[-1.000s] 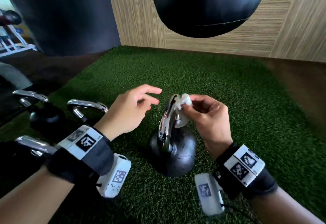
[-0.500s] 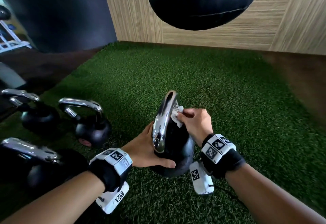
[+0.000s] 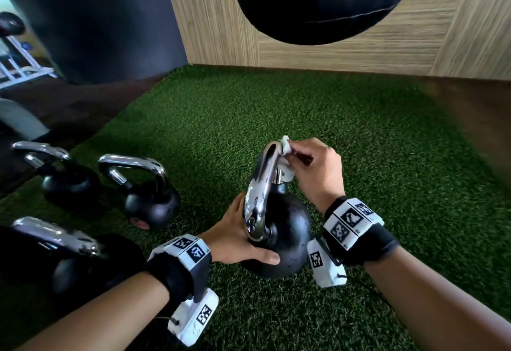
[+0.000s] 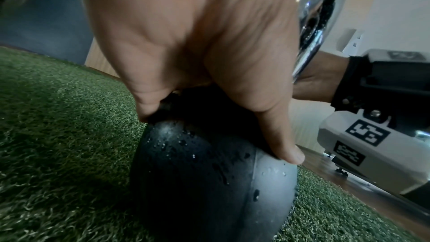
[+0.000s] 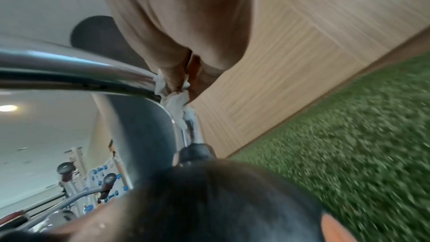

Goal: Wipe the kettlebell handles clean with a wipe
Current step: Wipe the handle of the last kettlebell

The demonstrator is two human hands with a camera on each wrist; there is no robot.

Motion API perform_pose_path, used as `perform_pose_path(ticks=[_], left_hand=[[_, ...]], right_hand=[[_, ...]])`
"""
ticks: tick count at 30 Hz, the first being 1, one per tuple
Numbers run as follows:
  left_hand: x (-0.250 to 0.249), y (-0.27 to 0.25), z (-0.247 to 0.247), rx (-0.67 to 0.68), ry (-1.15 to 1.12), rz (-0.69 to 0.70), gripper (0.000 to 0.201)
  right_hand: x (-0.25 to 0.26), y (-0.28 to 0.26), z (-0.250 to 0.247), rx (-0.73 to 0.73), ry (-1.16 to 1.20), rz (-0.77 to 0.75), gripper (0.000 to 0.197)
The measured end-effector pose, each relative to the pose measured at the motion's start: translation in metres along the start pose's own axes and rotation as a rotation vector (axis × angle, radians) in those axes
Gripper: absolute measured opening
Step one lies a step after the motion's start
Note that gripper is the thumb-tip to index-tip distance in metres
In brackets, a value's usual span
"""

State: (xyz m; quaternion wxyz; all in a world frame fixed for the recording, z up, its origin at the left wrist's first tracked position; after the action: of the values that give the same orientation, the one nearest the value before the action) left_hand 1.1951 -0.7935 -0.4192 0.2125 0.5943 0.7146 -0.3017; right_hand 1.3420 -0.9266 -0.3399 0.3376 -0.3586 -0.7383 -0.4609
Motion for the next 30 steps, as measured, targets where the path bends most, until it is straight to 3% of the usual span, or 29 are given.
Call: perform_pose_path(ticks=[5,7,11,15,20,23,27,30], left_hand=[[-0.005,-0.001,0.001,0.038,0.032,0.057,0.103],[-0.007,-0.001,0.000,0.049,0.036,0.070,0.104],[-0.009,0.000,0.000,0.037,-0.002,0.082,0.109],[-0.008,0.000,0.001,0.050,-0.016,0.084,0.107],[-0.013,-0.002,-0.001,0.027,-0.072,0.130,0.123],[-0.016,-0.005,-0.001,0.032,-0.092,0.131,0.108],[-0.023,-0.007,0.000,0.109,-0.110,0.175,0.057],[-0.016,-0.005,0.000,0.087,-0.083,0.154,0.075]], right_hand=[[0.037,-0.038,-0.021,0.027,-0.013,-0.264,0.028],[0.045,-0.041,-0.026,0.082,-0.001,-0.284,0.028],[0.051,-0.039,-0.031,0.166,0.007,-0.229,0.027],[0.050,-0.072,-0.033,0.286,0.044,-0.190,0.026],[0.043,-0.063,-0.030,0.526,0.336,0.167,0.024],[0.037,-0.075,-0.026,0.552,0.290,0.177,0.024],[0.027,-0.091,-0.021,0.542,0.191,0.188,0.026],[0.021,-0.091,-0.019,0.513,0.151,0.135,0.025]])
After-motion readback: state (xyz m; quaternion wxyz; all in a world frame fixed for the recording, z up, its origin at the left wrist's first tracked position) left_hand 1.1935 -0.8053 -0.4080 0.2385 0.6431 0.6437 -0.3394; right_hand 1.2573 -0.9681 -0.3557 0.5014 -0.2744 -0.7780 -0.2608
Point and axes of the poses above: each hand's wrist, its own y-axis towards the middle knuckle, its own z-axis out of the palm, x = y × z, the point moved 4 cm from there along y, towards the middle knuckle, and after that the axes turned 8 degrees about z, right-handed, at the moved point
